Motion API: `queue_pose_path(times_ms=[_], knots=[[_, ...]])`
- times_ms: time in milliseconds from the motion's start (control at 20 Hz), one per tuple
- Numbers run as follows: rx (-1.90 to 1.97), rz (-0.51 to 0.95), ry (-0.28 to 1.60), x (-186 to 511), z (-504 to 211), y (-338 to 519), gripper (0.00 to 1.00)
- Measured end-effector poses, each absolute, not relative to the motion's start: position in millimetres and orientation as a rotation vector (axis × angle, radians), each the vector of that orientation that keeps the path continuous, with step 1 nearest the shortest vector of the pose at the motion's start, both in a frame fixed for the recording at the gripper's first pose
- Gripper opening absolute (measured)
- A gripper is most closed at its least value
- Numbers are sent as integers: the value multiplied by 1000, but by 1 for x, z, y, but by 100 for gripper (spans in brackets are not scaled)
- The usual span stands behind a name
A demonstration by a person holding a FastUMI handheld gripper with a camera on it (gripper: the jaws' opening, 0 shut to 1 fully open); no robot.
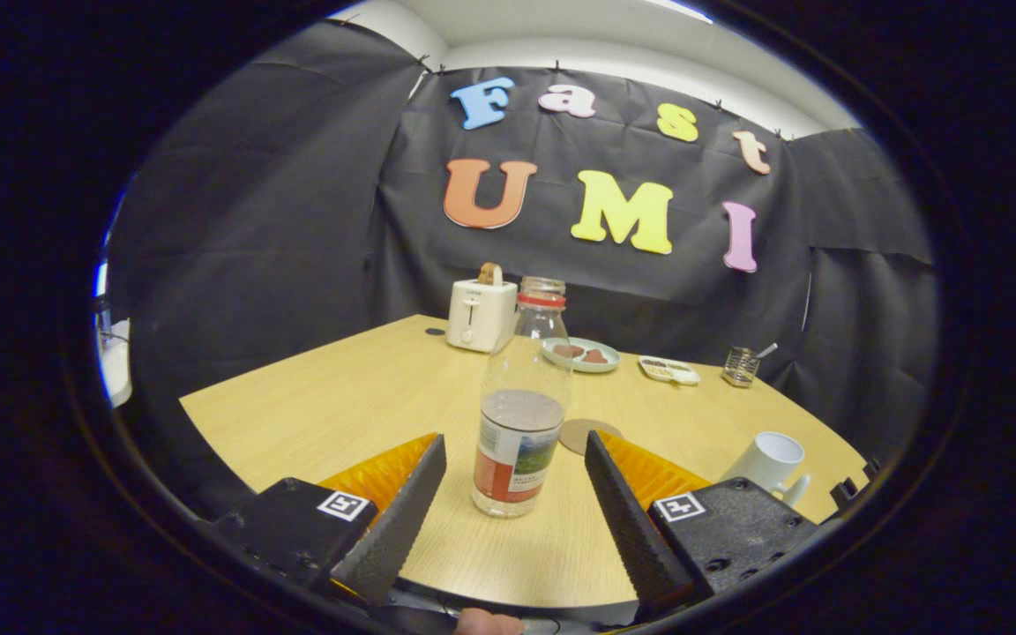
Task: Take the bottle from table, then pour the juice into the cup, finally place the bottle on the coaster
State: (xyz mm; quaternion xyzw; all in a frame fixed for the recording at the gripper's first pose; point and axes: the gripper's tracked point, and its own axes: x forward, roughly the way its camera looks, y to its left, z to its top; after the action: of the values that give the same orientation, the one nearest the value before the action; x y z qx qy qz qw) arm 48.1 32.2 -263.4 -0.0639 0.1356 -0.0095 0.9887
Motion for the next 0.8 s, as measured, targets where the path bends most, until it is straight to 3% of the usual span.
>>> queue_pose_path(times_ms=[800], knots=[[-211,16,321,96,-287,36,100]])
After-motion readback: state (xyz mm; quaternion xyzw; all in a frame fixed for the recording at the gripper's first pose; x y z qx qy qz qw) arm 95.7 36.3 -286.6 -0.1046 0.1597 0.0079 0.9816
